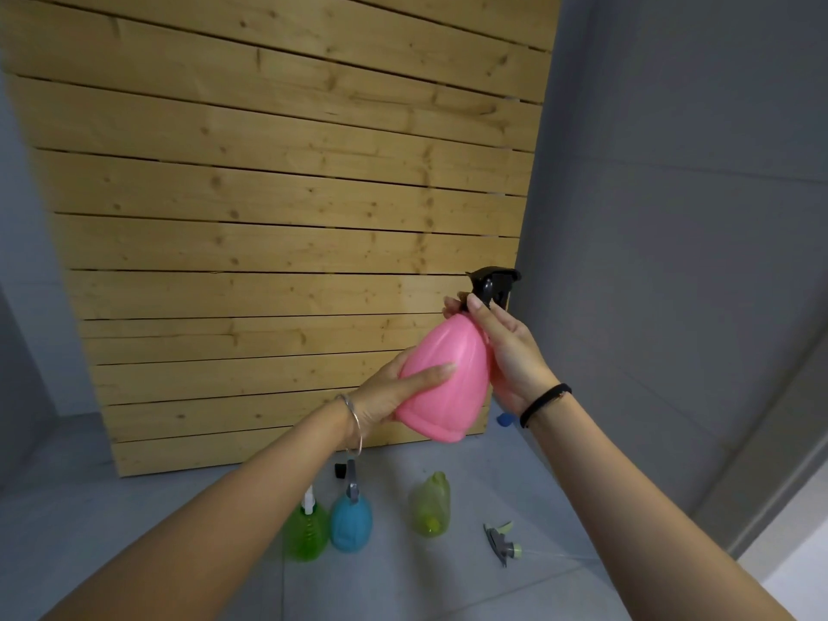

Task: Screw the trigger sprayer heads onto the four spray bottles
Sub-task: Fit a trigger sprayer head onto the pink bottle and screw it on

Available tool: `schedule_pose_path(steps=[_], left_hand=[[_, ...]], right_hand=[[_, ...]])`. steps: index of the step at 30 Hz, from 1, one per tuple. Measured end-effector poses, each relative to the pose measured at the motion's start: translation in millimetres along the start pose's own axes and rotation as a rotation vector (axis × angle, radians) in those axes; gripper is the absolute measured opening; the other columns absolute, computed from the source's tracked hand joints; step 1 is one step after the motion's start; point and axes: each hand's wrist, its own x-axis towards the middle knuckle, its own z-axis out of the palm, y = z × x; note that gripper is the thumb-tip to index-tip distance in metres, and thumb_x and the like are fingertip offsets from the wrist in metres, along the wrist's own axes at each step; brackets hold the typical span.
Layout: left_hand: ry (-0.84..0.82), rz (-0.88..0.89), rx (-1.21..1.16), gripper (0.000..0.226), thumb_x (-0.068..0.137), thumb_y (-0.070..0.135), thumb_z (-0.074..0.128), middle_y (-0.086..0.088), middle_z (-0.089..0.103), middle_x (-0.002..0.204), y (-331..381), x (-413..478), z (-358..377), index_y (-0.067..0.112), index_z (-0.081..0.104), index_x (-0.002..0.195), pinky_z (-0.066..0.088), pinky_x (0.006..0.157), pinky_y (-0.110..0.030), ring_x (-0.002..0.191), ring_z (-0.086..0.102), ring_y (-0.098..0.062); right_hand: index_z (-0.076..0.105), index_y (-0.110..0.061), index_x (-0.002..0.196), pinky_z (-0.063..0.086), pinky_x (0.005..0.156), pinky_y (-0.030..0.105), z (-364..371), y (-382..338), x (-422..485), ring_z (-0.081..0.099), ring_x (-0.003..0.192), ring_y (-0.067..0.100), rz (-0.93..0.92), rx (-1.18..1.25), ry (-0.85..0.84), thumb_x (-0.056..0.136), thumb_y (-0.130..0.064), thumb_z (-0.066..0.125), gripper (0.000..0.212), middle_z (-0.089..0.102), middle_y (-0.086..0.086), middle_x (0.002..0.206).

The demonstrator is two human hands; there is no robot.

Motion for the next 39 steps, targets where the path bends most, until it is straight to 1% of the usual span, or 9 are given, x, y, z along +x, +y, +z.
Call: schedule_pose_path(steps=[3,7,13,19,22,25,28,33,39], left_hand=[[-0.079,-0.042,-0.032,0.09,0.04,0.06,0.084,-0.001,0.071,0.108,0.4,-2.5,1.0,0.031,0.055,0.119,0.058,0.073,-0.035,0.1,0.068,-0.021],[0.19,0.057,0.18,0.097,0.038,0.059,0.08,0.001,0.061,0.117,1.6,2.5,4.8,0.032,0.047,0.125,0.058,0.08,-0.036,0.101,0.062,-0.017],[-0.029,-0.067,0.006,0.087,0.038,0.065,0.08,-0.002,0.07,0.108,0.7,-1.2,2.7,0.034,0.056,0.115,0.059,0.069,-0.034,0.099,0.068,-0.023],[0.242,0.077,0.164,0.085,0.048,0.05,0.083,0.002,0.06,0.118,4.6,0.5,2.2,0.031,0.048,0.124,0.056,0.072,-0.03,0.1,0.062,-0.016],[0.052,-0.037,0.15,0.09,0.048,0.054,0.078,0.001,0.058,0.122,8.9,-2.6,-4.9,0.035,0.044,0.129,0.057,0.075,-0.034,0.106,0.06,-0.019],[-0.119,-0.042,0.188,0.074,0.055,0.049,0.077,0.001,0.063,0.118,2.8,-4.2,-5.6,0.039,0.048,0.123,0.058,0.075,-0.032,0.106,0.063,-0.017],[-0.043,0.036,0.201,0.065,0.053,0.047,0.078,0.004,0.067,0.108,-6.9,-3.8,-3.8,0.04,0.053,0.112,0.057,0.071,-0.027,0.096,0.067,-0.011],[0.173,0.09,0.261,0.082,0.041,0.054,0.083,0.008,0.064,0.109,-11.5,5.3,-14.1,0.038,0.051,0.115,0.054,0.074,-0.028,0.098,0.063,-0.011],[0.291,0.09,0.303,0.081,0.038,0.055,0.083,0.014,0.063,0.106,-27.7,14.5,-28.7,0.041,0.049,0.11,0.052,0.073,-0.025,0.096,0.061,-0.007]], right_hand=[[0.06,-0.007,0.119,0.057,0.081,0.028,-2.4,1.1,0.5,0.066,0.106,0.011,-0.014,-0.001,-0.065,0.086,-0.026,0.062,0.038,0.074,0.0,0.106],[0.062,-0.011,0.117,0.057,0.079,0.027,-5.3,1.6,0.9,0.066,0.099,0.01,-0.058,-0.079,-0.008,0.086,-0.026,0.063,0.035,0.073,-0.002,0.107],[0.062,-0.007,0.116,0.056,0.076,0.025,-6.5,0.1,1.4,0.067,0.1,0.009,-0.041,-0.011,-0.093,0.088,-0.023,0.059,0.032,0.074,-0.001,0.102],[0.065,-0.022,0.111,0.055,0.084,0.023,-8.1,0.2,1.7,0.066,0.1,0.008,-0.164,-0.255,-0.04,0.09,-0.028,0.057,0.023,0.073,-0.006,0.105],[0.065,-0.021,0.112,0.054,0.08,0.019,-8.5,-3.6,1.7,0.066,0.102,0.006,-0.135,-0.239,-0.131,0.086,-0.029,0.06,0.027,0.073,-0.005,0.107],[0.065,-0.018,0.113,0.055,0.081,0.022,-2.2,2.6,-1.8,0.066,0.101,0.008,-0.044,-0.272,-0.251,0.083,-0.029,0.06,0.032,0.072,-0.003,0.109],[0.063,-0.016,0.117,0.056,0.082,0.023,4.7,12.8,-4.6,0.067,0.098,0.01,-0.03,-0.335,-0.24,0.089,-0.022,0.058,0.029,0.071,0.001,0.111],[0.063,-0.016,0.118,0.056,0.08,0.022,14.7,14.6,2.1,0.067,0.093,0.007,-0.115,-0.334,-0.208,0.089,-0.02,0.059,0.03,0.071,-0.002,0.106],[0.061,-0.009,0.12,0.053,0.092,0.027,26.7,33.8,18.0,0.064,0.102,0.012,-0.126,-0.41,-0.206,0.088,-0.016,0.06,0.032,0.069,0.004,0.11]])
